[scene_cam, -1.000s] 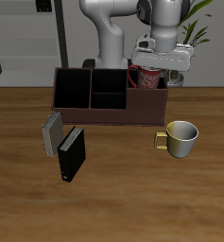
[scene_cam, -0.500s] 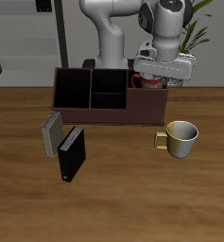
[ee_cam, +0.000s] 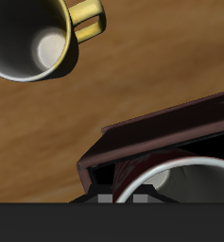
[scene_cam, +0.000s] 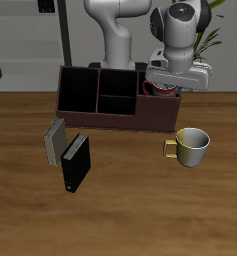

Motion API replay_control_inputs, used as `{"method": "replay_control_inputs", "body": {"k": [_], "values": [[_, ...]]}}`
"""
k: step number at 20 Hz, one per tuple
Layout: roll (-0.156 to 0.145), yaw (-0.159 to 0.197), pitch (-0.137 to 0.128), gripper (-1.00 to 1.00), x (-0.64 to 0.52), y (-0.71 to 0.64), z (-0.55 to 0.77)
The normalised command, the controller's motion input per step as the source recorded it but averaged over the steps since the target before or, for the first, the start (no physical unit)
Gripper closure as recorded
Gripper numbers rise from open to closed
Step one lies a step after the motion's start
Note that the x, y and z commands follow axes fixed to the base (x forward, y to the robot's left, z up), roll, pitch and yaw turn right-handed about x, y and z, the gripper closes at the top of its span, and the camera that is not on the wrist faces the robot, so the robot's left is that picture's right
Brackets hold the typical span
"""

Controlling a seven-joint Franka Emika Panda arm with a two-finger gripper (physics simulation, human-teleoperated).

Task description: Place the red mug into the back desk caddy's right compartment

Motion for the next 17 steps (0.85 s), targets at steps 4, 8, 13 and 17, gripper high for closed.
{"method": "replay_control_inputs", "body": {"k": [4, 8, 13, 17], "values": [[0.002, -0.03, -0.034, -1.0, -0.15, 0.06, 0.13], [0.023, -0.026, -0.005, -1.0, -0.04, -0.03, 0.11], [-0.003, 0.004, -0.012, -1.0, 0.01, -0.02, 0.07], [-0.065, -0.012, 0.035, -1.0, 0.2, -0.36, 0.26]]}}
